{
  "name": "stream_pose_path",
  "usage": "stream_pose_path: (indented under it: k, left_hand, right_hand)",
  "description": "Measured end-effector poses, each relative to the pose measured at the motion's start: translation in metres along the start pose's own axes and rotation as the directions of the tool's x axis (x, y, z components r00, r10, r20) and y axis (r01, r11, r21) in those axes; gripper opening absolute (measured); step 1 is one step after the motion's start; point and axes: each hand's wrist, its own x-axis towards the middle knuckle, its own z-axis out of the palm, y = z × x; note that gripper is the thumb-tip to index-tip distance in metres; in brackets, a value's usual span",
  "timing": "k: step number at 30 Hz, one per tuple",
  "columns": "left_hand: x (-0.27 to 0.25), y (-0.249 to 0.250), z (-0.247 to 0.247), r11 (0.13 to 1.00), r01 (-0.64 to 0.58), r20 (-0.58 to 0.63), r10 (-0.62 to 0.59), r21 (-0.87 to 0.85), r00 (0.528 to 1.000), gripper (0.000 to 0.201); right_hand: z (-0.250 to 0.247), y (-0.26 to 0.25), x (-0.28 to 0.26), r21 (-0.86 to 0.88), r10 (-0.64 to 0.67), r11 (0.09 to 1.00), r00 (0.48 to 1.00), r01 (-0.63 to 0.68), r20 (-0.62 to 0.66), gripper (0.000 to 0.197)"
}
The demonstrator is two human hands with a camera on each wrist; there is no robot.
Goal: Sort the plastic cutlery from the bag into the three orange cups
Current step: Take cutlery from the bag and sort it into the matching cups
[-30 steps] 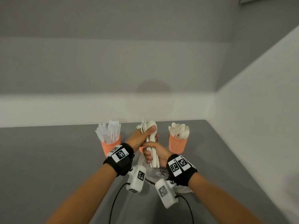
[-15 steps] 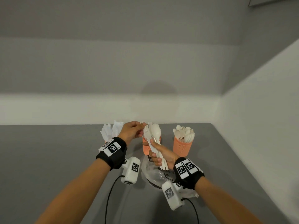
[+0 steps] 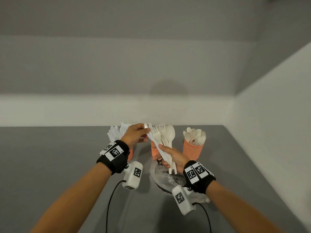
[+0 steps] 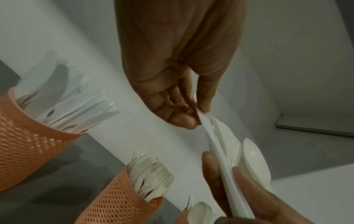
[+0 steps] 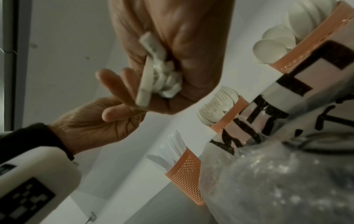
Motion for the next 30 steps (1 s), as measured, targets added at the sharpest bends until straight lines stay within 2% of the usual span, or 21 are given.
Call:
stream_pose_path:
  k: [4, 8, 13, 16, 19, 21, 23, 24, 26, 30]
  left_hand:
    - [0.000, 0.003, -0.002, 1.000, 0.012, -0.001, -0.013, -0.015, 1.000, 0.013]
    - [0.002, 0.009, -0.007, 1.000, 0.013, -0.051, -0.014, -0.022, 0.999, 0.020]
    - [0.005, 0.011, -0.016, 1.000, 0.013, -0.112, -0.014, -0.011, 0.994, 0.012]
    - [0.010, 0.012, -0.025, 1.000, -0.021, -0.207, 0.024, 0.014, 0.978, 0.008]
    - [0.017, 0.016, -0.042, 0.988, -0.125, -0.367, 0.148, 0.086, 0.919, 0.011]
    - [0.022, 0.020, -0.057, 0.926, -0.223, -0.451, 0.347, 0.305, 0.823, 0.020]
    - [0.025, 0.024, -0.071, 0.791, -0.280, -0.419, 0.545, 0.544, 0.726, 0.028]
    - [0.027, 0.025, -0.075, 0.721, -0.290, -0.375, 0.608, 0.629, 0.700, 0.030]
    - [0.029, 0.022, -0.082, 0.618, -0.296, -0.292, 0.670, 0.728, 0.682, 0.029]
    - [0.034, 0.002, -0.088, 0.499, -0.293, -0.195, 0.713, 0.816, 0.673, 0.026]
  right_hand:
    - [0.003, -0.001, 0.002, -0.043, -0.004, 0.999, 1.000, 0.004, 0.009, 0.024]
    - [0.007, -0.005, 0.005, -0.069, -0.018, 0.997, 0.999, 0.020, 0.028, 0.031]
    - [0.014, -0.007, 0.009, -0.034, -0.029, 0.999, 0.998, 0.031, 0.063, 0.016]
    - [0.012, -0.005, 0.012, -0.002, -0.025, 1.000, 0.998, 0.025, 0.050, 0.016]
    - [0.004, -0.001, 0.016, -0.026, -0.032, 0.999, 0.999, 0.032, -0.004, 0.022]
    - [-0.001, 0.001, 0.019, -0.039, -0.055, 0.998, 0.994, 0.052, -0.092, 0.030]
    - [-0.006, 0.003, 0.024, -0.039, -0.063, 0.998, 0.987, 0.057, -0.151, 0.032]
    - [-0.008, 0.003, 0.026, -0.040, -0.059, 0.998, 0.986, 0.054, -0.156, 0.032]
    - [-0.009, 0.001, 0.028, -0.047, -0.048, 0.998, 0.987, 0.041, -0.152, 0.032]
    - [-0.006, -0.004, 0.033, -0.024, -0.019, 1.000, 0.990, 0.016, -0.138, 0.032]
